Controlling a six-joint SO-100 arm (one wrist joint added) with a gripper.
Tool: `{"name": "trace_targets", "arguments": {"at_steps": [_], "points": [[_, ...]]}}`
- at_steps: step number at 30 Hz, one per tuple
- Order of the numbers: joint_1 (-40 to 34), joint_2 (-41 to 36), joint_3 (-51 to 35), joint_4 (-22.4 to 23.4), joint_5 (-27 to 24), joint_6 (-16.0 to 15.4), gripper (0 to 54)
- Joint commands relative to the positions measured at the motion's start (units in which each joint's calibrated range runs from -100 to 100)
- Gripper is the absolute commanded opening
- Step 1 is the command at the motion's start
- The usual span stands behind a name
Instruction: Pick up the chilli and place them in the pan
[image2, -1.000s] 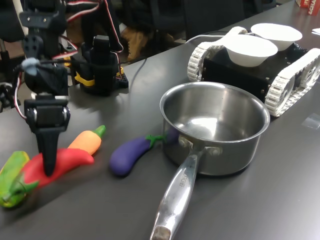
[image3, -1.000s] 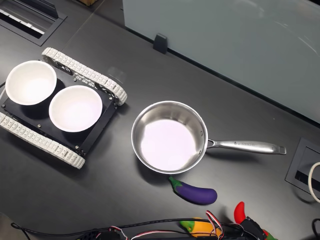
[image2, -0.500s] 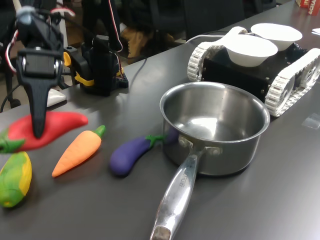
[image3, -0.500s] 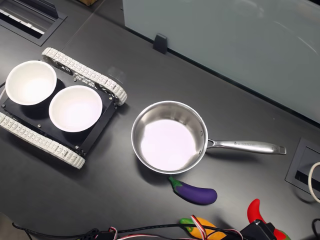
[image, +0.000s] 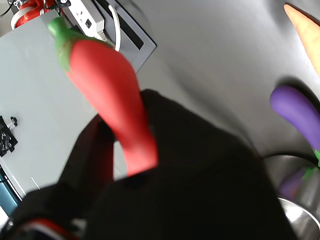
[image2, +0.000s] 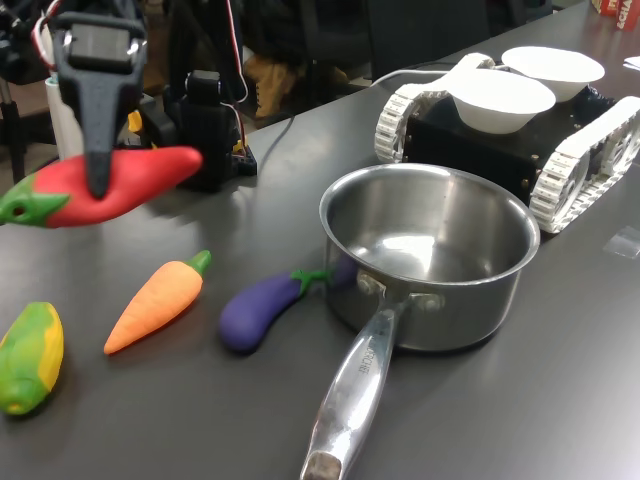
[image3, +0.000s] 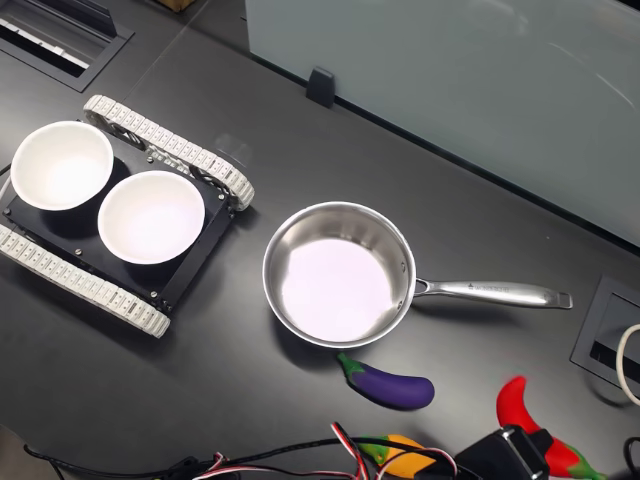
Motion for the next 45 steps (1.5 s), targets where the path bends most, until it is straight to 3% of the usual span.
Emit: {"name": "trace_targets", "arguments": {"at_steps": [1,9,27,39,45], "points": [[-2.62,-7.57,0.16,-3.33,-1.47,-0.97,0.2],[-5.95,-12.46,7.25,-8.02,-4.0,-0.89,0.2],[-14.78,-29.42,20.7,-11.27,-10.06,-0.89,0.2],[-23.61,-35.49,22.24,-9.73,-12.21,-0.72,0.2],[-29.57,-36.84,20.61,-5.89,-11.62,-0.3,0.1]]}}
